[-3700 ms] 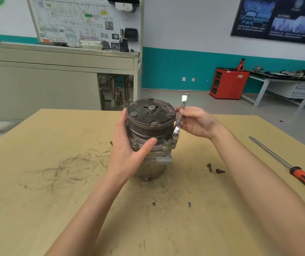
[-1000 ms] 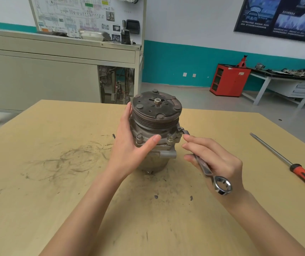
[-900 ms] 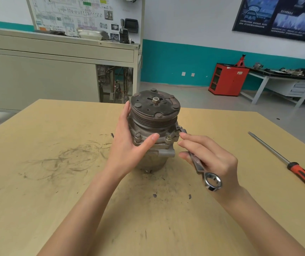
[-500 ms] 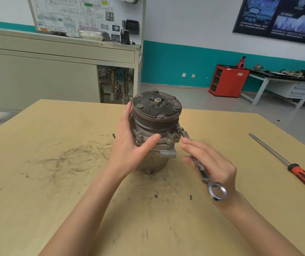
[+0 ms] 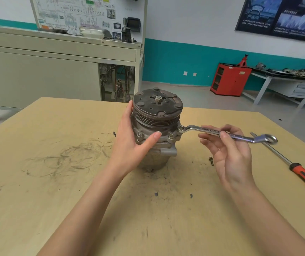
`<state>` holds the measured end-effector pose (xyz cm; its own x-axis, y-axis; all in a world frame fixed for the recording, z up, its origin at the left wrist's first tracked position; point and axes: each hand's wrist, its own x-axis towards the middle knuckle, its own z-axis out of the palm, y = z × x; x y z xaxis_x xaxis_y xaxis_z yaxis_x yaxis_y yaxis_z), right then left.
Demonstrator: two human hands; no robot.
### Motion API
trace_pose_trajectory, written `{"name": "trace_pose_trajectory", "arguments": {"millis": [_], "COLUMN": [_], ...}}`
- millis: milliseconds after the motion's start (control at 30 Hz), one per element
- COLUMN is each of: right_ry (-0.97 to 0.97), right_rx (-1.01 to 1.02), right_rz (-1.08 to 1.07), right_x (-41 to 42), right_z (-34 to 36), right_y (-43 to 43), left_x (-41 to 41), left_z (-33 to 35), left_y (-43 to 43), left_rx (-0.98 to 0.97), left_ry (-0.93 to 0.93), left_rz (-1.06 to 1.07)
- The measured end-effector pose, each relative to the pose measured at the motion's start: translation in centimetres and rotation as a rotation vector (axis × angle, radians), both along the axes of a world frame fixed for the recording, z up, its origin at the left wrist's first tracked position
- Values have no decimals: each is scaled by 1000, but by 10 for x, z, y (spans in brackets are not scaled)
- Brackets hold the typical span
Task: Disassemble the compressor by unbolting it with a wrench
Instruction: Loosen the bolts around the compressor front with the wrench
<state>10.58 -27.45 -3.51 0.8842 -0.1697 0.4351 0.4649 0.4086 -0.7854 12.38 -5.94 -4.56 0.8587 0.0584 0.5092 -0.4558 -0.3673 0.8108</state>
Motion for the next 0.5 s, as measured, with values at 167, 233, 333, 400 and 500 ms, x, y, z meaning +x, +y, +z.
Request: {"name": "trace_pose_trajectory", "arguments": {"millis": [167,233,333,400,500], "right_ry": [121,187,265,305,364], "right_rx": [-53,-110,-210,-281,-377], "right_rz": [246,357,468,512,552], "right_x": [42,64,94,111,127], "right_z": [23,32,44,52,60], "right_y": [-24,-28,-23,-16,-3], "left_x": [0,1,1,1,2], "left_z": [-1,0,-1,-2,-3], "left_y": [0,0,1,2,2], "left_rx": [-2,-5,-5,1,9], "left_ry": [0,-6,-12,-10,-9], "left_rz": [3,-3,-7,-7,-6]}}
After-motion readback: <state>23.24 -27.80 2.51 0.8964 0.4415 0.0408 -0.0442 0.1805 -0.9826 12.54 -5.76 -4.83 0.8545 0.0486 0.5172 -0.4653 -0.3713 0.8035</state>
